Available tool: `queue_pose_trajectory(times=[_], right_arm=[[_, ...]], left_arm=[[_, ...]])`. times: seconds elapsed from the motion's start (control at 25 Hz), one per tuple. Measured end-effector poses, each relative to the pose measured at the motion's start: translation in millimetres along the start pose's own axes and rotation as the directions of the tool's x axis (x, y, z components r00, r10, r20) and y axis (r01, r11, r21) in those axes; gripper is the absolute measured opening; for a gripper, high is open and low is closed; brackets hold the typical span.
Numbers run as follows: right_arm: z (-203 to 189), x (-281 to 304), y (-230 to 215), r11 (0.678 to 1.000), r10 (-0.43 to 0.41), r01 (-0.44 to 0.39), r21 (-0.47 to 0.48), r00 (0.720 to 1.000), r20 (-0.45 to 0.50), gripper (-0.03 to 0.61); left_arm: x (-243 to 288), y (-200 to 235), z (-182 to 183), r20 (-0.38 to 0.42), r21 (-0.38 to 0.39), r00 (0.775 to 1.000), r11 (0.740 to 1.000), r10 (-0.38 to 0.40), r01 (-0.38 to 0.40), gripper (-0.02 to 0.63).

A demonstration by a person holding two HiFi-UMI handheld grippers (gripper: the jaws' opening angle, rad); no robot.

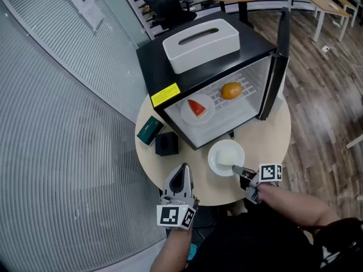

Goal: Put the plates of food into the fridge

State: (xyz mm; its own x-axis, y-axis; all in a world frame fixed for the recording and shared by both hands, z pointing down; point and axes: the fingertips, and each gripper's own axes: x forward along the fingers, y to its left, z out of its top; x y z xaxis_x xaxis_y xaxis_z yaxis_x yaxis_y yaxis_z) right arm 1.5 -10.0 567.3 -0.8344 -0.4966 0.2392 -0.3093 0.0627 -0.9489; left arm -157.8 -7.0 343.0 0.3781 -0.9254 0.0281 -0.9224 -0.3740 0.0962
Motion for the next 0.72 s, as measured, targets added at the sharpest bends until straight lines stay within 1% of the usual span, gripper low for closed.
queue_pose_trajectory(times=[0.04, 0.12, 0.28, 0.48, 0.64, 0.72], right_arm=[[5.4, 7.1, 6.4, 0.999, 0.044, -0.044, 0.016, 0.999, 0.002, 0.021], [16.1, 16.3, 10.2, 0.997, 0.077, -0.077, 0.023, 0.997, -0.004, 0.02], [19.1, 17.2, -3.2, 0.996, 0.069, -0.067, 0.059, 0.997, -0.032, 0.021], [42.5, 32.1, -4.2, 0.997, 0.082, -0.081, 0.022, 0.995, -0.051, 0.021], [53.4, 42.1, -8.1, 0.995, 0.088, -0.086, 0.043, 0.995, -0.044, 0.02], [60.4, 46.0, -11.9, 0.996, 0.08, -0.078, 0.037, 0.996, -0.043, 0.021]], left_arm=[[7.9, -1.5, 6.0, 0.003, 0.015, 1.0, 1.0, -0.006, 0.006, 0.003], [24.2, -2.9, 13.8, 0.007, 0.036, 1.0, 0.999, -0.013, 0.013, 0.003], [42.0, -11.1, 9.2, -0.007, 0.034, 1.0, 0.999, -0.011, 0.011, 0.003], [75.5, -13.1, 18.1, 0.004, 0.064, 0.999, 0.997, -0.033, 0.033, 0.003], [93.2, -7.7, 17.7, -0.007, 0.061, 1.0, 0.998, -0.025, 0.026, 0.003], [104.3, -6.8, 17.0, -0.007, 0.055, 1.0, 0.998, -0.028, 0.028, 0.003]])
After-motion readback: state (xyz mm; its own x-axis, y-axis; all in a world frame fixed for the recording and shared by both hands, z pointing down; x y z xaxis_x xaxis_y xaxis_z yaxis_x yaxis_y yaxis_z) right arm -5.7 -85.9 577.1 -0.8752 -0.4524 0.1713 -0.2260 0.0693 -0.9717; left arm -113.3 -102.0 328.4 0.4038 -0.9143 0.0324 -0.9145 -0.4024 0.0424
